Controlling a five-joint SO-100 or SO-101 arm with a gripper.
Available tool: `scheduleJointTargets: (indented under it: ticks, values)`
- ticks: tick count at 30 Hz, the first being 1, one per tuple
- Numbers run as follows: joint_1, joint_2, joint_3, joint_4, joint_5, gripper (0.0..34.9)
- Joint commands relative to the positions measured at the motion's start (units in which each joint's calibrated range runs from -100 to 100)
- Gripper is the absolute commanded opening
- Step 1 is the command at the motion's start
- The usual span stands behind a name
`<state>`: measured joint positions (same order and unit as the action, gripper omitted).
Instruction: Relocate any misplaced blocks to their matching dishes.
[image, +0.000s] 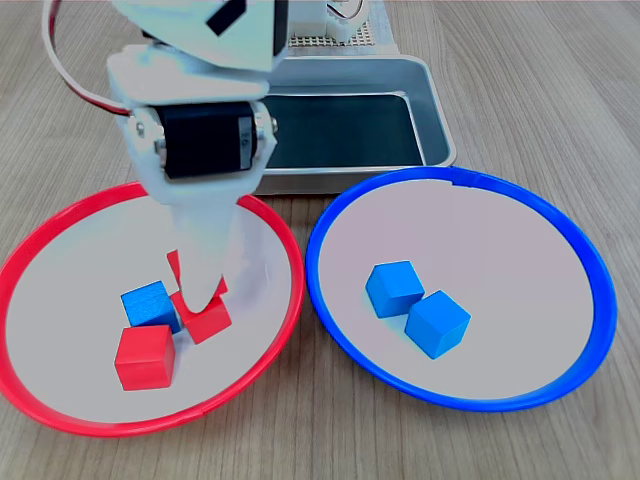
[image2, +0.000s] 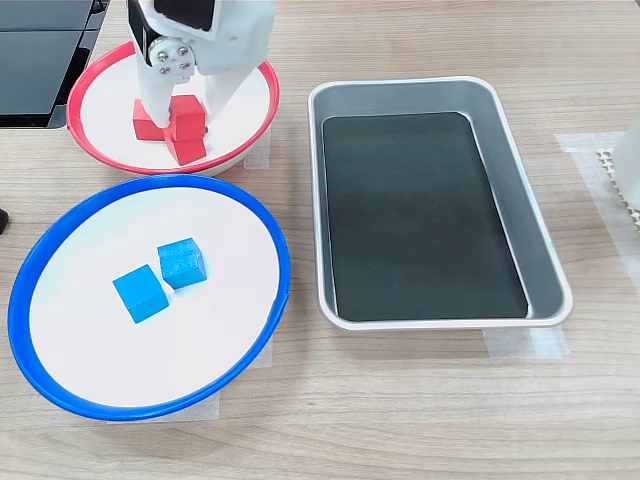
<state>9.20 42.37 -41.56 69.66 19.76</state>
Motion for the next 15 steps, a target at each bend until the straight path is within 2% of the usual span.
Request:
scheduleJointTargets:
  ticks: [1, 12, 15]
  values:
    - [-0.78, -0.62, -2.27, -2.34, -0.44, 0.4]
    - [-1.72, 0.74, -3.91, -6.22, -2.44, 0.4]
    - [-1.06, 1.34, -3.64, -6.22, -1.76, 1.7]
